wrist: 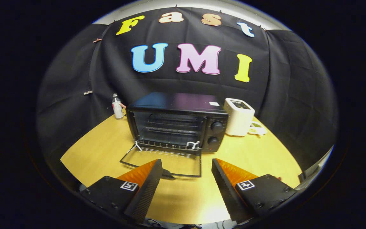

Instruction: Open the toaster oven, put the food inside, and close the toaster oven door.

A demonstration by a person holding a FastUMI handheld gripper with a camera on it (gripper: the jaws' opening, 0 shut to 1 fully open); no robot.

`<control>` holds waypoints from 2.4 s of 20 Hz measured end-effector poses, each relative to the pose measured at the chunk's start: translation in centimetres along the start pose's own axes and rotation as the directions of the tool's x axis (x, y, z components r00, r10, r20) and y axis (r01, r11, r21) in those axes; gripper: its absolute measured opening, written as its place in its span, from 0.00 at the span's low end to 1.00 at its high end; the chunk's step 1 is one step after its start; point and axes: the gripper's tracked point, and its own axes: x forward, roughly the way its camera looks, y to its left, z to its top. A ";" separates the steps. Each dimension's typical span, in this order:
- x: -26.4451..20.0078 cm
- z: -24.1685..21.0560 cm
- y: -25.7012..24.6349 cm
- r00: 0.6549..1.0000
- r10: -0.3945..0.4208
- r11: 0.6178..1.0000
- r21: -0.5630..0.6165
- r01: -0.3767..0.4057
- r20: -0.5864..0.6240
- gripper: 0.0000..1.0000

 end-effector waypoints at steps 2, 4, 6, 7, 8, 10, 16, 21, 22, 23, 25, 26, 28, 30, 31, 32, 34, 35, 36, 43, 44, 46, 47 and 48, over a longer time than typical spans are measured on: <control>-1.3 1.2 -3.5 0.999 -0.041 0.999 0.028 0.041 0.010 0.96; -1.9 1.4 -6.6 0.998 -0.060 0.996 0.066 0.061 -0.016 0.96; -2.2 0.9 -9.2 0.998 -0.047 0.993 0.103 0.052 -0.053 0.96; -2.3 0.7 -10.8 0.997 -0.044 0.992 0.116 0.051 -0.063 0.96; -2.3 0.5 -12.3 0.996 -0.040 0.991 0.124 0.049 -0.077 0.96; -2.1 -0.4 -15.4 0.994 -0.031 0.990 0.137 0.045 -0.103 0.96; 0.2 -5.4 -20.7 0.962 0.116 0.973 0.222 -0.060 -0.249 0.99; 0.4 -10.6 -20.2 0.876 0.308 0.927 0.323 -0.190 -0.370 0.99; 0.6 -11.3 -20.2 0.862 0.332 0.917 0.344 -0.200 -0.384 0.99; 0.7 -12.0 -20.1 0.847 0.353 0.908 0.363 -0.209 -0.397 0.99; 0.9 -13.4 -20.2 0.820 0.381 0.897 0.385 -0.217 -0.427 0.97; 1.1 -13.8 -20.2 0.806 0.397 0.889 0.402 -0.219 -0.438 0.96; 1.2 -14.3 -19.9 0.785 0.429 0.865 0.454 -0.214 -0.447 0.92; 1.1 -14.6 -19.9 0.767 0.455 0.837 0.512 -0.194 -0.453 0.88; 1.4 -14.6 -19.8 0.765 0.463 0.826 0.531 -0.190 -0.447 0.85; 1.7 -14.7 -19.5 0.761 0.469 0.819 0.542 -0.186 -0.448 0.68; 1.6 -15.4 -18.8 0.731 0.491 0.810 0.556 -0.184 -0.473 0.59; 1.7 -15.4 -18.6 0.727 0.495 0.809 0.557 -0.187 -0.475 0.54; 1.8 -15.3 -18.6 0.726 0.498 0.809 0.555 -0.192 -0.474 0.43; 1.7 -14.8 -18.0 0.721 0.538 0.765 0.613 -0.198 -0.437 0.18; 1.6 -14.5 -17.9 0.724 0.543 0.760 0.615 -0.209 -0.426 0.16; 1.3 -14.2 -17.9 0.729 0.541 0.766 0.604 -0.221 -0.419 0.14; 1.1 -14.0 -17.8 0.731 0.544 0.765 0.601 -0.232 -0.412 0.14; 0.9 -13.7 -17.7 0.733 0.547 0.763 0.600 -0.239 -0.404 0.14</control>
